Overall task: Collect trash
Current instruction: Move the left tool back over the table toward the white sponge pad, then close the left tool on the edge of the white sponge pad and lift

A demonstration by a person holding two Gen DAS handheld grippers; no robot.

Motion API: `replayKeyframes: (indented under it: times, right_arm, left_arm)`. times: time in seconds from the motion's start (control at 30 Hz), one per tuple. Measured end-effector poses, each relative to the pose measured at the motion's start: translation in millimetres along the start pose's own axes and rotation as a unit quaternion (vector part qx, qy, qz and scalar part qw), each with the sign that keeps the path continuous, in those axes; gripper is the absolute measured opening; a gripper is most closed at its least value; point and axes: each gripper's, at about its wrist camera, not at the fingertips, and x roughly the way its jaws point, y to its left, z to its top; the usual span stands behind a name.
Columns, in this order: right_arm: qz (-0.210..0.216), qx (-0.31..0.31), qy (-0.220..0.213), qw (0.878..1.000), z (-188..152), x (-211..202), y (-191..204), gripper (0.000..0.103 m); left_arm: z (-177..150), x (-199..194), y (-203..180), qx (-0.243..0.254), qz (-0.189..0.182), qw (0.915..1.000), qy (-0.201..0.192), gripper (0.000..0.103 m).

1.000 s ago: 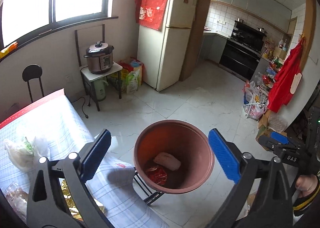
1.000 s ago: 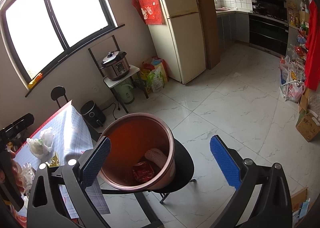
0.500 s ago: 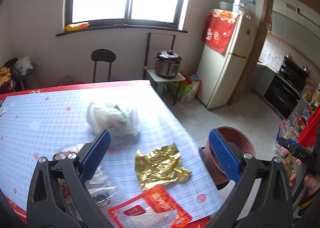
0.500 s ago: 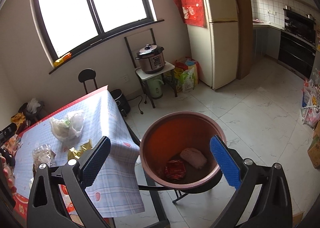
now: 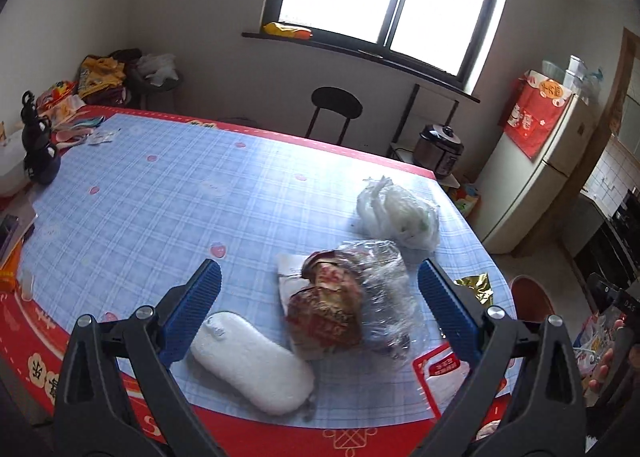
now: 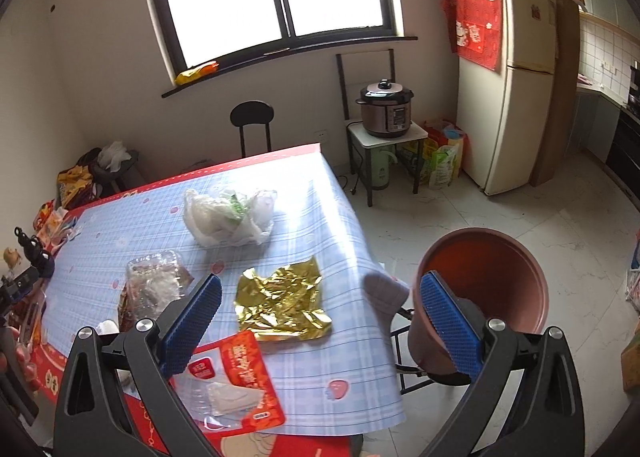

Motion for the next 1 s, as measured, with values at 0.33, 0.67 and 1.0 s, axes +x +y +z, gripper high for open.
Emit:
replayKeyframes:
  times: [0.33, 0.67, 1.0]
  right_arm:
    - [0.01, -0.057, 0.027, 0.998, -12.0, 12.5, 98.8, 0.098]
    - [-0.002, -0.07, 0.056, 0.996, -30.3, 25.8, 155.4, 0.098]
    - [-0.029, -0.065, 0.081, 0.994, -47.4, 30.6, 165.8, 0.098]
  left_arm:
    - [-33.8, 1.8, 112.9, -0.089, 0.014, 0.9951, 0.041, 0.096]
    - [-88.5, 66.5, 120.1, -0.057, -0.042, 0.9845, 0.16, 0.095]
    - [-107.3, 118.9, 100.6, -0.01, -0.025, 0.9751, 0.22, 0.092]
